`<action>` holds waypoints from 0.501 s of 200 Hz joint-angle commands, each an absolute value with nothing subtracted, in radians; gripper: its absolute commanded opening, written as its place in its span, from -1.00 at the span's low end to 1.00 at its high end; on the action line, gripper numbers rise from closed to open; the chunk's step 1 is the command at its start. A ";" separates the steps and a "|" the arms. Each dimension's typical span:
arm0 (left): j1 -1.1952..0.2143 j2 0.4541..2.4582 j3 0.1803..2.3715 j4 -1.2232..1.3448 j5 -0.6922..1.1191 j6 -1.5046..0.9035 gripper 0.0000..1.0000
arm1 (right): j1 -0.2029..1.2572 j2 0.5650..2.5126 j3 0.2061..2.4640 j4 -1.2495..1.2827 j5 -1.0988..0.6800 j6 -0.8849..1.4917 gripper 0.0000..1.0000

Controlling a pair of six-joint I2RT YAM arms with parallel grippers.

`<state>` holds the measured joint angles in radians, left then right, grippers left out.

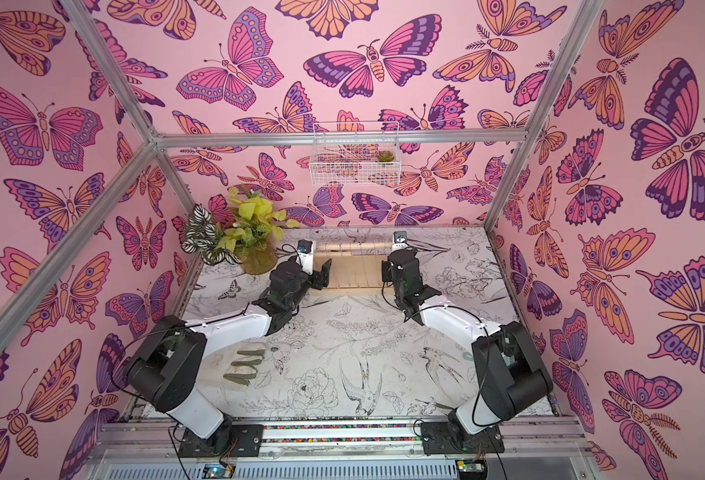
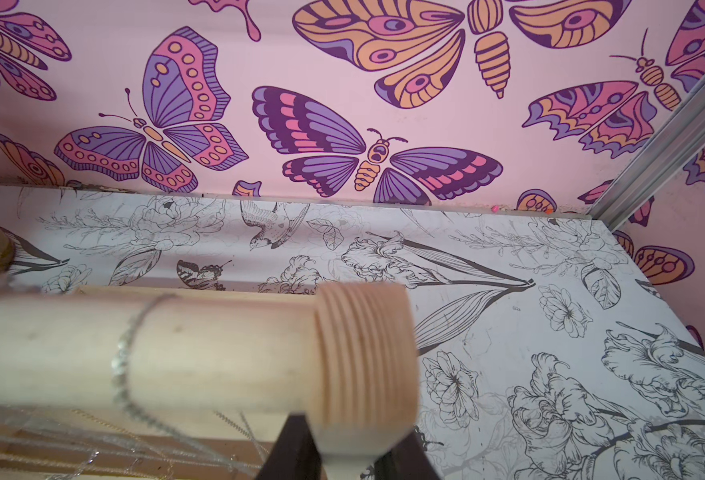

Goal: Take the necklace off the jewelry display stand
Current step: Adjust the stand at the center of the board.

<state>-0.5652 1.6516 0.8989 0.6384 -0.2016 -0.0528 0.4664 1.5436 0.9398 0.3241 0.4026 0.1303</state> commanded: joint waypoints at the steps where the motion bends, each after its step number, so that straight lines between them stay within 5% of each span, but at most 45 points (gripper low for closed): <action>1: -0.571 1.660 0.878 0.688 -0.209 -0.071 0.36 | 0.468 1.514 0.934 0.336 0.421 0.131 -0.50; 57: -0.576 1.647 0.803 0.797 -0.127 -0.092 0.47 | 0.466 1.520 0.927 0.338 0.412 0.127 -0.50; 100: -0.591 1.659 0.822 0.852 -0.185 -0.076 0.36 | 0.466 1.523 0.925 0.346 0.415 0.129 -0.50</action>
<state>-0.5774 1.6516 0.8135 0.7856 -0.1501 -0.0834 0.4664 1.5406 0.9337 0.3275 0.4034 0.1303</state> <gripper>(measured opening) 0.697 0.251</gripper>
